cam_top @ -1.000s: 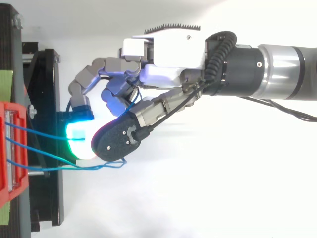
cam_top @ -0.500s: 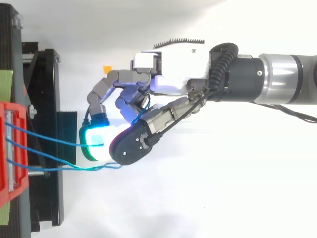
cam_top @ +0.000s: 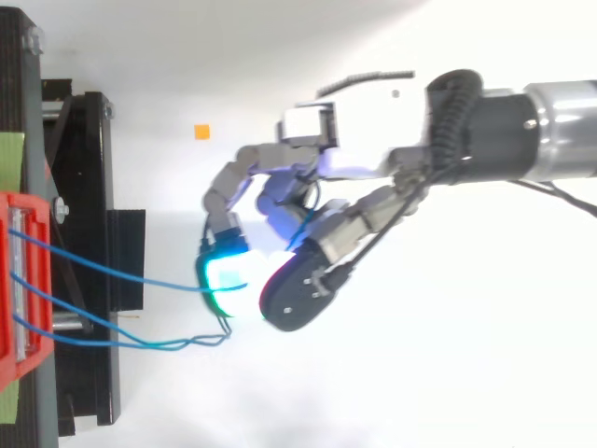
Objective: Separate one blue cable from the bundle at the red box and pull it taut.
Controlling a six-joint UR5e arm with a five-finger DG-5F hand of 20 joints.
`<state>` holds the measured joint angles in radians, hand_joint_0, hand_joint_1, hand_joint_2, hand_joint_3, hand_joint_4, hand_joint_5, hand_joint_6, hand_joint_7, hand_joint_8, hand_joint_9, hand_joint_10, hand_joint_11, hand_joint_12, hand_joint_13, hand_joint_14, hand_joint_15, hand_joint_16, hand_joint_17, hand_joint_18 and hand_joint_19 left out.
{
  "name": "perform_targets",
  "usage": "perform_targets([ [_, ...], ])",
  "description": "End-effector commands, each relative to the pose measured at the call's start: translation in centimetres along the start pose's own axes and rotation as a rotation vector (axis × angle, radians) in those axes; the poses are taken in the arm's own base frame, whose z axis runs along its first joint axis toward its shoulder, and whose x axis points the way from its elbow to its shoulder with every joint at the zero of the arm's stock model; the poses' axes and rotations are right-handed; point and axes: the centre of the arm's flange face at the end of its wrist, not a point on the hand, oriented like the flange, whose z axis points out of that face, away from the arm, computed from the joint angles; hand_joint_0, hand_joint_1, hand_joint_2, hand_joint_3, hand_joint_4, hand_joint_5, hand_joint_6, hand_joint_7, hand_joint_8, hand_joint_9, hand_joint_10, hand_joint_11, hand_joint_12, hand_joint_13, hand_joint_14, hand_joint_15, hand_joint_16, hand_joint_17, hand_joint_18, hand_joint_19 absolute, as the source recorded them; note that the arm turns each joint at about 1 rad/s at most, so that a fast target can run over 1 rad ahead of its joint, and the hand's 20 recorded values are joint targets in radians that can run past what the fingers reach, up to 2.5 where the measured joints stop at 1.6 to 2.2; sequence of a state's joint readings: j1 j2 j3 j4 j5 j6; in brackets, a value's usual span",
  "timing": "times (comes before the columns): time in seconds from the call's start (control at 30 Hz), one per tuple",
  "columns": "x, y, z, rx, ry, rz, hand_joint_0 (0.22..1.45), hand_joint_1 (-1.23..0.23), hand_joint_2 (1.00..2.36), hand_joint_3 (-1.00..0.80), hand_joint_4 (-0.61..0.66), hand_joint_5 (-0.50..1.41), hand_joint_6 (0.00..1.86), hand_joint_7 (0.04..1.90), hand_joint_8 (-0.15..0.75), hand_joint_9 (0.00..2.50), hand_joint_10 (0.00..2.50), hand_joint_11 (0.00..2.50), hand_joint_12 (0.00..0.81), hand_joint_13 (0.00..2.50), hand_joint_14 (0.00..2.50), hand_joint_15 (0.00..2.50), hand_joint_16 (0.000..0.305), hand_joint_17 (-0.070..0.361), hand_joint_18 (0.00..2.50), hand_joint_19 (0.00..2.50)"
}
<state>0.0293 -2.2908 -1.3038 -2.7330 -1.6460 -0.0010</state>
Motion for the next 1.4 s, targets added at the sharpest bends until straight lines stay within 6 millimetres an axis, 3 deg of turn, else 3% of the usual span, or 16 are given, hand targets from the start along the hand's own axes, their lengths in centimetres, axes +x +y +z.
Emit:
perform_targets([
  [0.0,-0.3,0.9,-3.6,0.027,-0.030,-0.048,0.77,-0.79,1.00,-0.48,-0.05,-0.22,0.93,1.00,0.250,0.79,1.41,1.40,0.340,0.69,2.43,1.44,0.032,0.072,1.08,1.84],
  [0.13,-1.0,1.0,-5.6,-0.016,-0.102,-0.053,0.78,-0.79,1.00,-0.48,-0.05,-0.22,0.93,1.01,0.248,0.79,1.41,1.40,0.343,0.69,2.43,1.43,0.032,0.073,1.08,1.85],
  [0.37,-1.4,0.5,-6.1,0.004,-0.118,0.014,0.78,-0.79,1.00,-0.48,-0.05,-0.22,0.93,1.01,0.251,0.80,1.41,1.41,0.337,0.69,2.43,1.44,0.032,0.073,1.08,1.85],
  [0.67,-1.4,0.3,-6.1,0.011,-0.118,0.003,0.74,-0.75,1.00,-0.50,-0.01,-0.22,0.93,0.99,0.250,0.80,1.40,1.40,0.338,0.70,2.40,1.46,0.032,0.073,1.08,1.85],
  [0.8,-1.3,0.3,-6.1,0.011,-0.117,0.003,0.65,-0.69,1.00,-0.50,0.02,-0.21,0.93,0.95,0.255,0.81,1.37,1.44,0.345,0.69,2.41,1.47,0.033,0.074,1.07,1.86],
  [1.07,-1.4,0.3,-6.1,0.011,-0.118,-0.001,0.46,-0.73,1.00,-0.50,0.07,-0.21,0.91,0.93,0.304,0.80,1.53,1.30,0.397,0.68,2.50,1.36,0.046,0.102,1.11,1.82],
  [1.37,-1.3,0.4,-6.1,0.010,-0.118,-0.004,0.49,-0.58,1.00,-0.50,0.06,-0.20,0.90,0.94,0.287,0.85,1.39,1.36,0.382,0.69,2.50,1.33,0.042,0.095,1.10,1.81],
])
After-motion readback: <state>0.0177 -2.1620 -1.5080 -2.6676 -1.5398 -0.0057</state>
